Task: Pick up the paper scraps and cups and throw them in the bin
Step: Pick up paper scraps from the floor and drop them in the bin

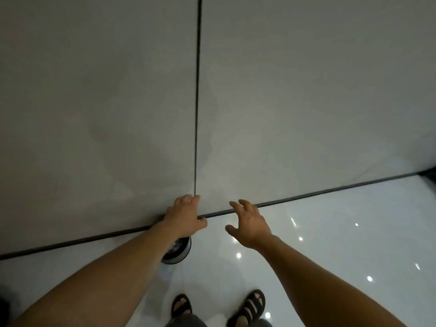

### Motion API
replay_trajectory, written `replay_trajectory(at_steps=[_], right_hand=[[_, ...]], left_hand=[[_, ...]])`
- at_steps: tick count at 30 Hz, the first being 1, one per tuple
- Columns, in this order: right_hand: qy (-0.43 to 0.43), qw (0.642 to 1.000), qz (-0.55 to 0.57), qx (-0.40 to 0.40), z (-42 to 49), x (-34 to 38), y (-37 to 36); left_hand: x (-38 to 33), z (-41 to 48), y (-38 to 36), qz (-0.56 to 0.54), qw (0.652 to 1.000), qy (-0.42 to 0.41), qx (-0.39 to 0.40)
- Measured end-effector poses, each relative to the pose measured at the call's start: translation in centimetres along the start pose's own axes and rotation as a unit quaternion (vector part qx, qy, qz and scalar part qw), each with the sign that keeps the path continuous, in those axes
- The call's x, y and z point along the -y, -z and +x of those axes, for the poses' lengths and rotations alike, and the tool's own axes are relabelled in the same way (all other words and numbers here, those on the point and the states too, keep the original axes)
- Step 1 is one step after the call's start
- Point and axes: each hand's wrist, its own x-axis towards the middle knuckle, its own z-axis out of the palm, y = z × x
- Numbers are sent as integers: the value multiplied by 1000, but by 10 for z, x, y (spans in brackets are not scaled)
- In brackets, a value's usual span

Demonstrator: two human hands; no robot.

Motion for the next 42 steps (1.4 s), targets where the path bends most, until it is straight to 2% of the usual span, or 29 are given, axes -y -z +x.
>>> replay_trajectory(at_steps=[6,11,16,23,34,42], right_hand=[[-125,988,47,-75,-79,-98,38],[-219,965,80,-122,-179,-212,57],[-313,925,114,-184,-279,-330,81],[-409,872,158,-217,-385,-437,90],[-502,801,216,-246,-438,-589,111],[-581,732,246,-257,-465,-716,142]], left_hand=[[-134,0,-7,90,991,-96,33],[-288,-13,-47,150,969,-194,32],[-436,-42,-108,188,937,-289,46],[-594,-76,-174,216,893,-392,49],[-786,-45,-250,253,836,-475,108],[-949,0,-297,265,792,-533,137]])
